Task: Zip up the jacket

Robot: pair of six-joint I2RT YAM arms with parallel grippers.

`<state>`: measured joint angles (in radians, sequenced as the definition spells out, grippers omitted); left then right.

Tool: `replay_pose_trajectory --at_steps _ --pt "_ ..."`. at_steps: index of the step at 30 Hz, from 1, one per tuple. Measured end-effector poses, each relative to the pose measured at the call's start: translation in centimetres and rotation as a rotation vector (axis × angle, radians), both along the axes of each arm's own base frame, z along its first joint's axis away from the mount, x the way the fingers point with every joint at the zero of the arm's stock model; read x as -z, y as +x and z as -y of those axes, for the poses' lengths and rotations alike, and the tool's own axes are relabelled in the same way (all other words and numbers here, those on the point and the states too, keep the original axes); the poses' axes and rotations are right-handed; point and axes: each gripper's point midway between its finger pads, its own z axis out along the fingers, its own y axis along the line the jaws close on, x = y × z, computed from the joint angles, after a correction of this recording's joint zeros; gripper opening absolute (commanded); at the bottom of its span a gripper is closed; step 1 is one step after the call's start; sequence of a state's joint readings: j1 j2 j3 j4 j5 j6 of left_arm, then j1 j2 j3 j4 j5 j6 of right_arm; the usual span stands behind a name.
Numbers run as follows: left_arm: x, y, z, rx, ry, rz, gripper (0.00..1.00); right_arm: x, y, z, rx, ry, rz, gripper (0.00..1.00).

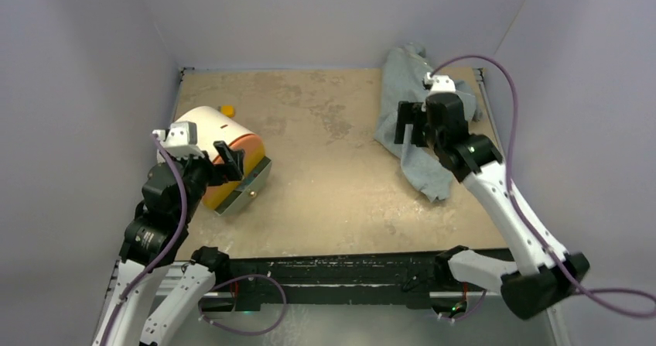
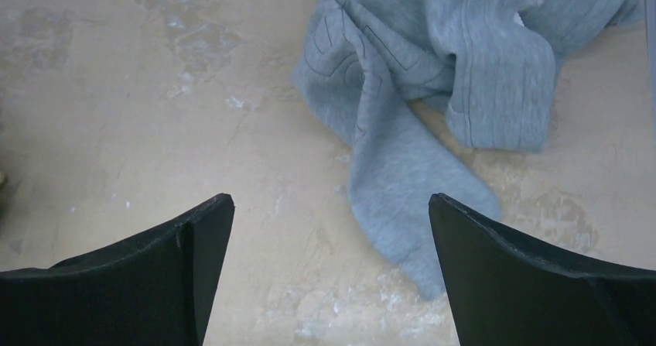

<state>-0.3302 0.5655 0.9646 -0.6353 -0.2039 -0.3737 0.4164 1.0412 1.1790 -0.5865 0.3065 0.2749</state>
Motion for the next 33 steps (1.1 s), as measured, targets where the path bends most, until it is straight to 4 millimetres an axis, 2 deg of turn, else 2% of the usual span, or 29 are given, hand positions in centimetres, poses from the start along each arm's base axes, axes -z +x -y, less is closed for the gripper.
replay_pose_trajectory --at_steps 4,7,12,18,21,24,27,29,31,33 --pt "1.1 -1.4 -0.3 0.011 -0.02 0.05 1.0 1.6 5.1 -0.2 0.027 -0.035 -0.071 0.99" --pt "0.5 -2.2 -0.6 0.009 -0.034 0.108 1.0 2.5 8.8 0.6 0.062 -0.038 -0.113 0.99" --pt "-1.1 -2.9 -1.2 -0.003 -0.039 0.196 1.0 3.0 16.5 2.4 0.125 -0.029 -0.115 0.99" --pt "-1.3 -3.1 -1.3 -0.001 -0.04 0.227 1.0 5.6 23.0 4.4 0.157 -0.06 -0.15 0.99" --pt "-1.2 -3.0 -1.2 0.004 -0.031 0.224 1.0 7.5 25.3 5.2 0.155 -0.091 -0.185 0.99" --pt "-1.1 -2.9 -1.1 0.012 -0.028 0.22 1.0 9.9 26.1 5.7 0.154 -0.11 -0.237 0.99" --pt "-1.0 -2.7 -0.8 0.023 -0.021 0.213 1.0 13.6 25.1 6.1 0.158 -0.12 -0.314 0.98" --pt "-0.9 -2.6 -0.7 0.027 -0.019 0.208 1.0 15.8 24.2 6.1 0.163 -0.12 -0.346 0.92" --pt "-0.8 -2.6 -0.7 0.029 -0.016 0.206 1.0 17.9 23.0 6.2 0.173 -0.114 -0.374 0.75" --pt "-0.9 -2.6 -0.7 0.03 -0.016 0.207 1.0 19.3 22.2 6.2 0.186 -0.104 -0.388 0.48"
